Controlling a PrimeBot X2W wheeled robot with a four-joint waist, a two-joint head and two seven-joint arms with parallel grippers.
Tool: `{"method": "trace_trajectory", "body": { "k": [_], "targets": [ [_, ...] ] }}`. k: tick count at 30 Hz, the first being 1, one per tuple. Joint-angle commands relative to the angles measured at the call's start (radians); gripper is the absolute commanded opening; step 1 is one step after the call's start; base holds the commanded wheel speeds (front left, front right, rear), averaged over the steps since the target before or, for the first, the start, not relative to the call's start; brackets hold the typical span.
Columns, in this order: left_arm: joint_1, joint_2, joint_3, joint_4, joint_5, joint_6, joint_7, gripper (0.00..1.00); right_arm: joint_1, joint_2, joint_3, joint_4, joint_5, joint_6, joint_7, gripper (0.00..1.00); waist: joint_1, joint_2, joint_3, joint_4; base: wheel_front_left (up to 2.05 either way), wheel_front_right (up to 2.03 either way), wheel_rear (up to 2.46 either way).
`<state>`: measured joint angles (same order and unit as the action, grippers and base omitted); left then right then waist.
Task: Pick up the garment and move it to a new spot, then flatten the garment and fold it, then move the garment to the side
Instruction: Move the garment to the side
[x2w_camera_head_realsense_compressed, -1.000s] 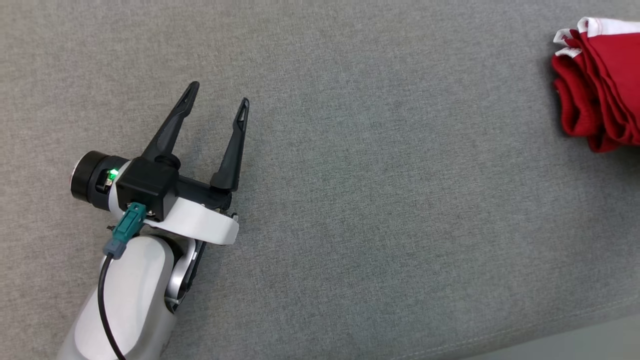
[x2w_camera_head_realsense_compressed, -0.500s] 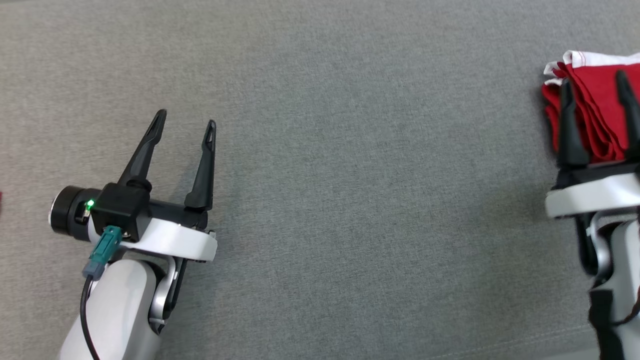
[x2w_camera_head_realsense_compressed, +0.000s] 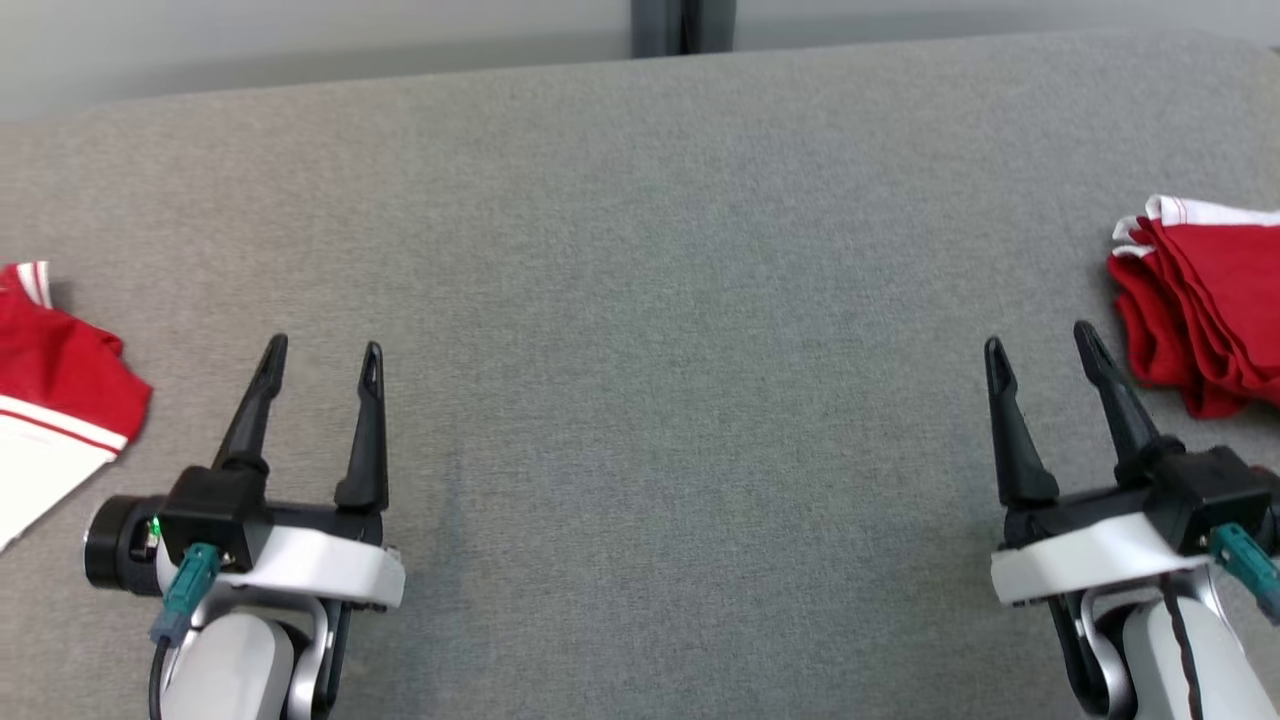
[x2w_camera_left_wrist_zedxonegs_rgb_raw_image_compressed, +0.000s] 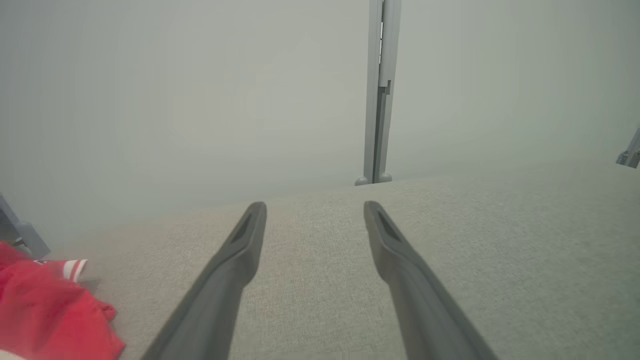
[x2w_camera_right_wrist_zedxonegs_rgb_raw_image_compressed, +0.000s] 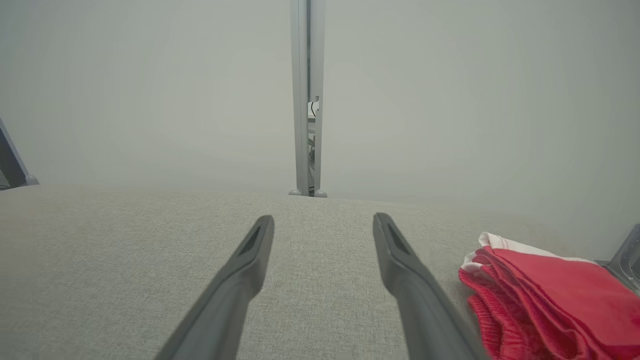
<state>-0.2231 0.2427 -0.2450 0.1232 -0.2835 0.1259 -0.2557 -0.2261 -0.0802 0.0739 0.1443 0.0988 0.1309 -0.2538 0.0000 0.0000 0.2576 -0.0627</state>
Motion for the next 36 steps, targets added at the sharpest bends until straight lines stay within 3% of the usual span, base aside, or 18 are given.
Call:
{"method": "trace_trajectory", "body": {
  "k": [1,18,36],
  "targets": [
    [0.021,-0.001,0.004,-0.002,-0.008,0.007,-0.003,1.0,0.029,-0.001,-0.008,-0.013,0.006,0.0,0.005,1.0,0.0,0.0,-0.037,0.028,0.0,0.0,0.0],
    [0.179,0.004,-0.02,-0.018,-0.016,0.038,0.023,1.0,0.221,0.027,-0.105,-0.091,0.031,0.0,0.08,1.0,0.0,0.0,-0.193,0.077,0.0,0.0,0.0],
    [0.199,0.021,-0.026,-0.042,-0.025,0.052,0.043,1.0,0.25,0.028,-0.117,-0.119,0.055,0.0,0.098,1.0,0.0,0.0,-0.211,0.079,0.0,0.0,0.0]
  ]
}}
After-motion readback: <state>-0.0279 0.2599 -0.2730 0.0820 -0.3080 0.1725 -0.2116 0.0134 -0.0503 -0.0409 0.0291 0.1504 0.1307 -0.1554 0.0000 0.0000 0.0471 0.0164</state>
